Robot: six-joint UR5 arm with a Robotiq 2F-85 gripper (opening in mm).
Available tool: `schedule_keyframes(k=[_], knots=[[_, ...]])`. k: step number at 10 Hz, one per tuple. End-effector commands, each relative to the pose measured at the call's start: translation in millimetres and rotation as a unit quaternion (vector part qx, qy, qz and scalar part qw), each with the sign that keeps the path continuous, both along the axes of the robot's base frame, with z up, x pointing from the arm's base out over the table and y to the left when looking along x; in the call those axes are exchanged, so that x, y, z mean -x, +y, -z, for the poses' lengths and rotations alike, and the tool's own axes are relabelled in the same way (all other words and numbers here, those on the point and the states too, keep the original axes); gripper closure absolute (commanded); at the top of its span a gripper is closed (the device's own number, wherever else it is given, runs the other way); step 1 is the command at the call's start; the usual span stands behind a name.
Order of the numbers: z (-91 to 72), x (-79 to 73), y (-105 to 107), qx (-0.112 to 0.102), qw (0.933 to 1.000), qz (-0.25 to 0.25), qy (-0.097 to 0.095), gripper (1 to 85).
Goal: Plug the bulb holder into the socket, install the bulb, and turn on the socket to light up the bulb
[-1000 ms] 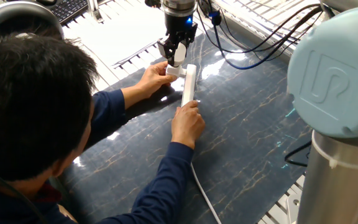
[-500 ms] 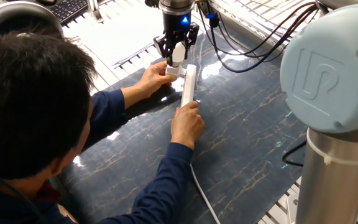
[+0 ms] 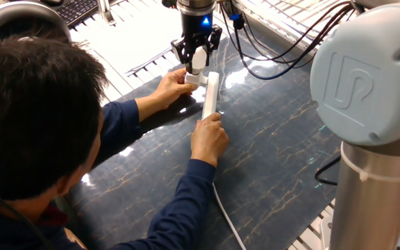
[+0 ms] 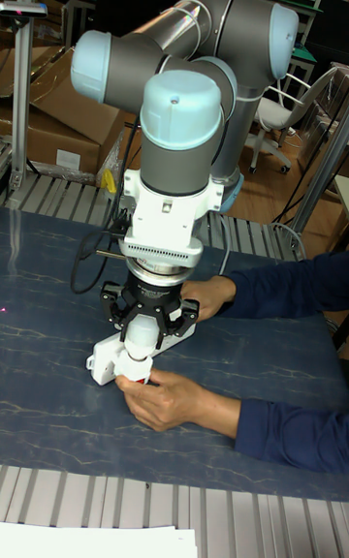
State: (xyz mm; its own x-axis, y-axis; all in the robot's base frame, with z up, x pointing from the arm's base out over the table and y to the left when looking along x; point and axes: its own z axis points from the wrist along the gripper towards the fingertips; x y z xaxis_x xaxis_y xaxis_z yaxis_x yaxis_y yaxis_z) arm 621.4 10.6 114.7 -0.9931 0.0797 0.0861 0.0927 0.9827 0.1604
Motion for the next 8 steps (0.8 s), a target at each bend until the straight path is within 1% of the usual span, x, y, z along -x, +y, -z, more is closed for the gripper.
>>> schedule_keyframes(k=[1,2,5,6,7,8], knots=[[-0.6,-14.0,1,-0.014,0.998,-0.05,-0.036,18.7],[-0.6,-13.2,-3,-0.001,0.9977,-0.06,-0.034,16.3],[-2.0,-14.7,-19,0.031,0.994,-0.097,-0.039,16.3],[-3.7,-16.6,-34,0.058,0.9877,-0.138,-0.046,16.3],[-5.0,-18.1,-38,0.071,0.9838,-0.157,-0.048,17.3],[-7.3,-15.3,-41,0.081,0.9809,-0.173,-0.039,18.3]])
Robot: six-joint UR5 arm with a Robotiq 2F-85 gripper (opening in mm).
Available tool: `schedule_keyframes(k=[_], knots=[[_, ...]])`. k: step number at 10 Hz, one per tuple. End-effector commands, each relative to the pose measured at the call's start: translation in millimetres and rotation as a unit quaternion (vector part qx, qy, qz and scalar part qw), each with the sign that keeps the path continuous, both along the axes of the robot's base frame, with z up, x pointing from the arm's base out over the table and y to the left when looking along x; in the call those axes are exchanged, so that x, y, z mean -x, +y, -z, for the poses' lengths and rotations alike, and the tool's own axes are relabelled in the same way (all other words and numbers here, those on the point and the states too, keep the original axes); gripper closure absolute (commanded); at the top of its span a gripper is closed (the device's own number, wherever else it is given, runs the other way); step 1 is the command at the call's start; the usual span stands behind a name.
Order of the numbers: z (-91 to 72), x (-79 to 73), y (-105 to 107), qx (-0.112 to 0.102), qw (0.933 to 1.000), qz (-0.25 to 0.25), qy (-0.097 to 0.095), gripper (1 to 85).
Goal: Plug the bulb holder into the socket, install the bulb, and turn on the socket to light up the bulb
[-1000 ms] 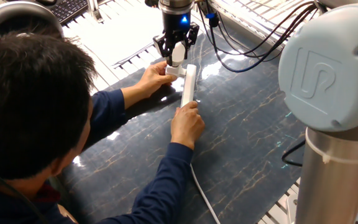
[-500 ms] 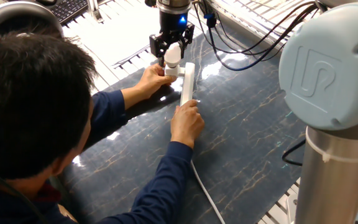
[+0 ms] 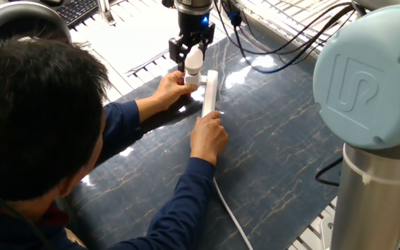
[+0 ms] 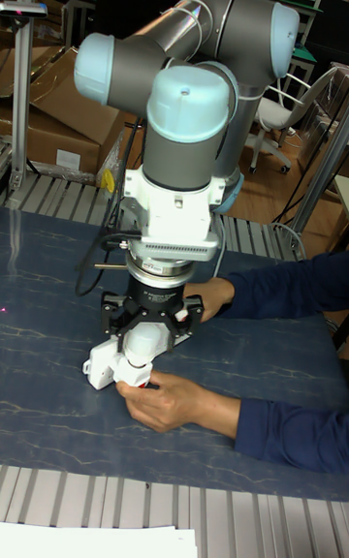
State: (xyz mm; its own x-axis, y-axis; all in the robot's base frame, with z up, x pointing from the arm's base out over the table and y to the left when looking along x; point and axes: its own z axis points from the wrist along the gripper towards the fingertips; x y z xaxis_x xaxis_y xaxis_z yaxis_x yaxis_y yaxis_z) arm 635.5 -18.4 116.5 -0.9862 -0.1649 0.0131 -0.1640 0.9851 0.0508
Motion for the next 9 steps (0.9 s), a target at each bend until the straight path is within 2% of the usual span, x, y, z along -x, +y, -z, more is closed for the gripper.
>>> schedule_keyframes(k=[1,2,3,6,7,8,9], knots=[[-6.6,-0.5,-13,0.035,0.998,-0.051,0.002,19.3],[-7.7,-1.7,-17,0.046,0.9972,-0.059,0.001,19.3],[-9.5,-0.2,-17,0.047,0.9963,-0.072,0.002,19.3],[-13.9,6.9,4,0.038,0.9971,-0.065,0.011,19.3],[-22.7,10.1,3,0.049,0.9961,-0.073,0.015,19.7],[-27.5,8.1,-10,0.076,0.9924,-0.097,0.012,22.7],[-29.7,8.4,-15,0.085,0.9909,-0.104,0.011,24.7]])
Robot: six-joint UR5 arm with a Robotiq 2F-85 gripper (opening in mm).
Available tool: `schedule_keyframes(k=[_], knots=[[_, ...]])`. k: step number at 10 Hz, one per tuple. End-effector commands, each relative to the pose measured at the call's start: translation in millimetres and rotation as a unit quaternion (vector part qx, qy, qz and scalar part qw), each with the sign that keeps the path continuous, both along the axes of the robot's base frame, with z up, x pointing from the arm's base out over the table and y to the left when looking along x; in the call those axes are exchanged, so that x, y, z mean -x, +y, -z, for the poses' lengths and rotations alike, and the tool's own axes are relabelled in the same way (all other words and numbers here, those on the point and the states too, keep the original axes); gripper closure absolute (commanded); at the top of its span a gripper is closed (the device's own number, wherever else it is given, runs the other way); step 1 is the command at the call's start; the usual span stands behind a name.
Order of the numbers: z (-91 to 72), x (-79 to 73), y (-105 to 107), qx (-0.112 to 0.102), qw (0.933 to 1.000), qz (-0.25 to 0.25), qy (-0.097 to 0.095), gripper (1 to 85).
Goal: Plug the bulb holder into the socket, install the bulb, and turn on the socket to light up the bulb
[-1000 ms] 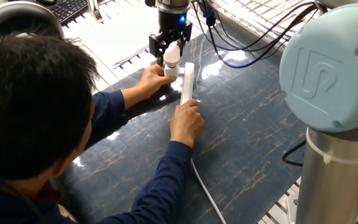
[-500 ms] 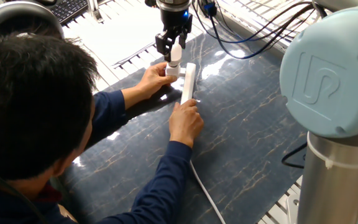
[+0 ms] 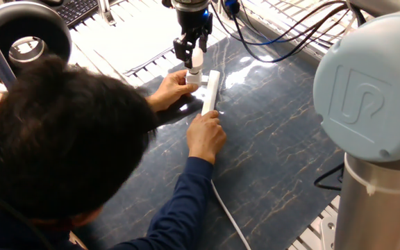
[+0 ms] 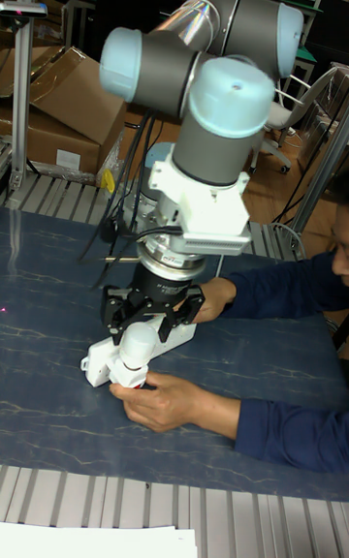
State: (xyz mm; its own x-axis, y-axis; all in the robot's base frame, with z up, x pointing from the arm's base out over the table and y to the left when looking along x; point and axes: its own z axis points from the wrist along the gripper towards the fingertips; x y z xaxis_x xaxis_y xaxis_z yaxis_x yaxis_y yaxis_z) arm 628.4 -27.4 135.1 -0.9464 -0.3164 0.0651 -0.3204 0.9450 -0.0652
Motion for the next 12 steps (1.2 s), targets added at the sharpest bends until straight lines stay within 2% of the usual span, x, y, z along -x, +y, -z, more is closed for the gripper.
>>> schedule_keyframes(k=[1,3,4,5,8,10,12], knots=[[-17.2,3.8,-10,0.029,0.9991,-0.031,-0.001,25.3],[-26.4,6.8,-11,0.026,0.9992,-0.031,-0.001,24.0],[-31.5,14.5,-5,0.015,0.9997,-0.017,0.007,23.7],[-35.4,17.7,-11,0.026,0.9993,-0.026,0.009,23.7],[-42.2,35.1,-11,0.022,0.9994,-0.008,0.026,27.0],[-42.2,44.1,-10,0.02,0.9989,0.01,0.041,29.7],[-38.0,45.8,-11,0.014,0.9989,0.017,0.042,33.7]])
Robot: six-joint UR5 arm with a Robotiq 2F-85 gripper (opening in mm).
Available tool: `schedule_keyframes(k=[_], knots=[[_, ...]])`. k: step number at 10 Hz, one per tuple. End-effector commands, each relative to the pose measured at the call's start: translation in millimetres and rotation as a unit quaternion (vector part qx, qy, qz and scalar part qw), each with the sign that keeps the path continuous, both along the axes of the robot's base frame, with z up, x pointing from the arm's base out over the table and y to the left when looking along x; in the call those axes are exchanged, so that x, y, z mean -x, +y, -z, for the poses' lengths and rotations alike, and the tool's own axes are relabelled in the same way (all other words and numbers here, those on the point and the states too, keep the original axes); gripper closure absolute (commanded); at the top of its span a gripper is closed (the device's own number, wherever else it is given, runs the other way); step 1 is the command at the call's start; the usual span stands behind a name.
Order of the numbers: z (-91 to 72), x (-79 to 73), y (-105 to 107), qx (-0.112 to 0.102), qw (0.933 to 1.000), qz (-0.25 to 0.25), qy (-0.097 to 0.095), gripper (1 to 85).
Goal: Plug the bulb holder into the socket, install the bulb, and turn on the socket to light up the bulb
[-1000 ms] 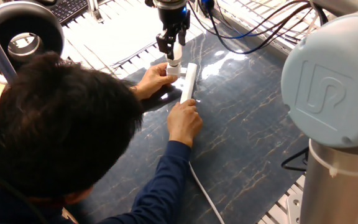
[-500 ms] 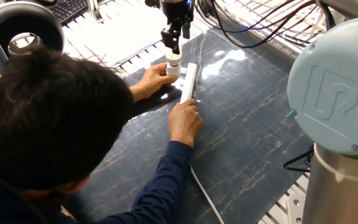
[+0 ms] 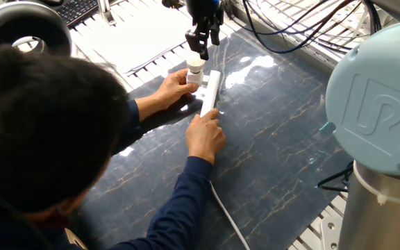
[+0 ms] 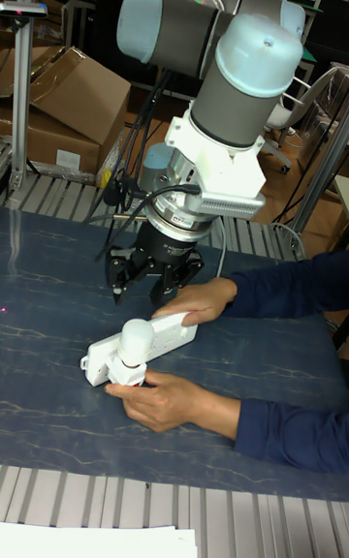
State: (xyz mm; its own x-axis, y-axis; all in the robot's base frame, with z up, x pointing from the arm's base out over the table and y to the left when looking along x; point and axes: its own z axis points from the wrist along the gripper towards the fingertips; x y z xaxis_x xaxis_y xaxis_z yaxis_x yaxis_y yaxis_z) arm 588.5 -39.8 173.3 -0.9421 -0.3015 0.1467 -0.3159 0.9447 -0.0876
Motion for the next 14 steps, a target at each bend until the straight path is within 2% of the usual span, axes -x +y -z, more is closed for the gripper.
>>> schedule_keyframes(k=[1,3,6,8,9,10,12,14], knots=[[2.5,5.2,2,-0.015,0.9998,0.014,0.002,33.7],[1.6,1.4,-3,-0.009,0.9999,0.01,-0.006,36.0],[-0.8,2.2,-9,-0.018,0.9993,0.03,-0.011,45.3],[0.6,4.1,-15,-0.014,0.9988,0.045,-0.013,51.0],[-0.4,10.8,-17,-0.005,0.998,0.063,-0.003,60.0],[-1.1,13.1,-17,-0.003,0.9976,0.07,0.0,65.3],[-0.6,15.5,-13,-0.007,0.9967,0.08,0.005,70.0],[0.6,20.5,-9,-0.01,0.9951,0.097,0.019,79.7]])
